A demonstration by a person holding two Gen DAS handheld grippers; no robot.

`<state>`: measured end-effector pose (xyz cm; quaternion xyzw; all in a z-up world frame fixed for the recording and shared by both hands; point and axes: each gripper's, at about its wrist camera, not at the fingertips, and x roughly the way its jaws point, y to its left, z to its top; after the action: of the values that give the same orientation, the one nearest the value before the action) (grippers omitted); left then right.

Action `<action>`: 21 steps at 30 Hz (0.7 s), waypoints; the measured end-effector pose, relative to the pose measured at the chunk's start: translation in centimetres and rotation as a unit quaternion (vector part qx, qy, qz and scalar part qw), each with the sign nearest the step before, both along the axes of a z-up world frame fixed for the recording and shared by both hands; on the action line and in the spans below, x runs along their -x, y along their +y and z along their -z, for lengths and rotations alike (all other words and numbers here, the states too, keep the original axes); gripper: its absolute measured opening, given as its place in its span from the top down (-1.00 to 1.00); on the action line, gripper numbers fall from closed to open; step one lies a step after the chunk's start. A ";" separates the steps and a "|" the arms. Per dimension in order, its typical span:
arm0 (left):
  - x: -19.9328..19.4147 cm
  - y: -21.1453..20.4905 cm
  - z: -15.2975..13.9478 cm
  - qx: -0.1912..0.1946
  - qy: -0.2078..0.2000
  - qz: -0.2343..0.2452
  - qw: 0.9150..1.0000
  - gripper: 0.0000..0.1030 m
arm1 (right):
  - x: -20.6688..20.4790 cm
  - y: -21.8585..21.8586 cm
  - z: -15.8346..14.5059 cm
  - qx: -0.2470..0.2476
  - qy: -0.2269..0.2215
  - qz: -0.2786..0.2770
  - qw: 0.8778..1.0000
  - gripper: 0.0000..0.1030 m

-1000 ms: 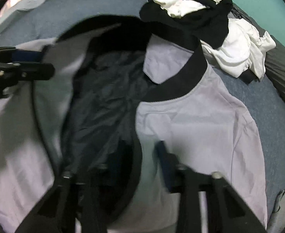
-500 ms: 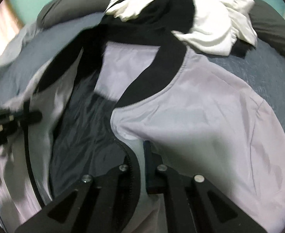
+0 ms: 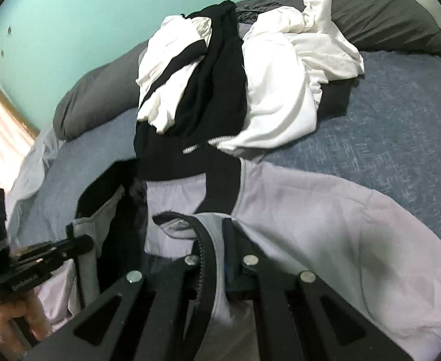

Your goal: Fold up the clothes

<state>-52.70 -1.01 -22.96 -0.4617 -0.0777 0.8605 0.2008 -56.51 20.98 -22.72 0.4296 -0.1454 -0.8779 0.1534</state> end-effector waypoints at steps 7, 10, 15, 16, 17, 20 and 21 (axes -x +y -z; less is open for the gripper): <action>3.2 0.2 1.4 -0.018 -0.009 -0.028 0.999 0.94 | 1.9 -0.9 -0.5 0.034 0.017 0.006 0.999 0.98; 3.6 0.8 3.7 -0.015 -0.034 -0.024 0.999 0.90 | 1.6 -1.8 0.9 0.023 -0.006 -0.014 1.000 0.98; 2.8 0.5 4.6 -0.031 -0.046 -0.025 0.998 0.03 | 1.1 -3.2 3.2 0.010 -0.041 -0.042 0.998 0.98; 2.4 -0.1 4.0 -0.041 -0.040 -0.031 0.998 -0.12 | 0.9 -3.3 3.6 0.015 -0.048 -0.043 0.998 0.98; 2.0 -0.6 3.4 -0.052 -0.035 -0.036 0.997 -0.19 | 0.6 -3.5 3.8 0.020 -0.056 -0.048 0.997 0.97; 0.3 -2.3 1.3 -0.066 -0.015 -0.042 0.997 -0.19 | -0.2 -4.4 4.2 0.015 -0.074 -0.078 0.994 0.91; -0.6 -2.8 0.5 -0.068 -0.006 -0.044 0.997 -0.20 | -0.5 -4.8 4.0 0.009 -0.076 -0.087 0.993 0.91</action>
<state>-52.15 -3.85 -23.42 -0.4481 -0.1569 0.8586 0.1931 -55.98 16.19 -26.75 0.5048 -0.1269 -0.8245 0.2221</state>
